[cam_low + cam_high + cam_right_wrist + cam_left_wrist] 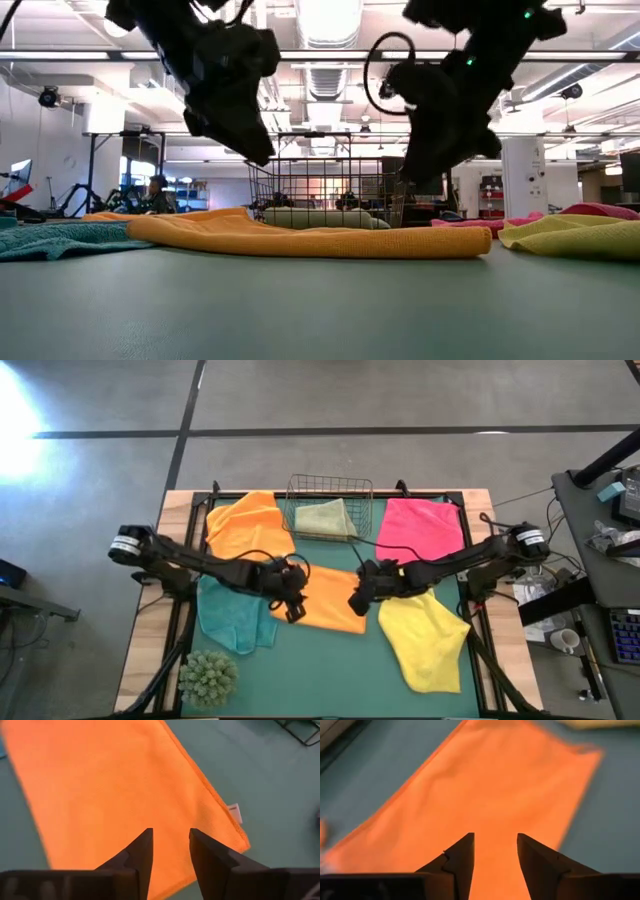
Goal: Fold microfiber towels
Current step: Fold the orange microfiber cloth
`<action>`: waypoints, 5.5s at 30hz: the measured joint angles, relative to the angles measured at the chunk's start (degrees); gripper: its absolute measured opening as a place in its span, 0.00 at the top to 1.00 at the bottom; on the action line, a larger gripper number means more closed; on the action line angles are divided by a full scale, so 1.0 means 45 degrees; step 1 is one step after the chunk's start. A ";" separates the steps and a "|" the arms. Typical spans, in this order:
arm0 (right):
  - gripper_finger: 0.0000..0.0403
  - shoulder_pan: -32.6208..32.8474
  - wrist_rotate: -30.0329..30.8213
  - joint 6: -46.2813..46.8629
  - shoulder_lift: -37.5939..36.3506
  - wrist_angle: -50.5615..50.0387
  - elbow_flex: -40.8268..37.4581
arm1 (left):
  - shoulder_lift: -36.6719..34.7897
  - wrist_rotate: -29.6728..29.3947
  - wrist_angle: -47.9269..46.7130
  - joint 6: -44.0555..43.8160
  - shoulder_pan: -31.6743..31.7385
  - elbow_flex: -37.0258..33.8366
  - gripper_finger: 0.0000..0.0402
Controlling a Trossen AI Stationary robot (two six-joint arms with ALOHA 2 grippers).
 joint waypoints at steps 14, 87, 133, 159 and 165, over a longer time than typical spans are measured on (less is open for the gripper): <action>0.98 -0.1161 -0.0712 -0.1242 0.1515 -0.0038 0.0005 | 0.0277 0.0258 0.1410 -0.1006 -0.0628 -0.1085 0.84; 0.98 0.2203 -0.0925 0.0208 -0.2836 -0.1601 0.0000 | 0.3332 0.0202 0.5531 -0.0363 -0.2637 0.0573 1.00; 0.98 0.2198 -0.0927 -0.0287 -0.2816 -0.2394 0.0010 | 0.5091 0.0764 -0.3681 -0.1293 -0.4526 0.3544 1.00; 0.98 0.3037 -0.0933 -0.3122 -0.2816 -0.0656 0.0010 | 0.3626 0.0520 -0.6814 0.1785 -0.4635 0.5584 0.73; 0.98 0.3817 -0.0965 -0.3302 -0.2753 0.1782 0.0015 | 0.3391 0.0590 -0.7904 0.1680 -0.4832 0.6471 0.61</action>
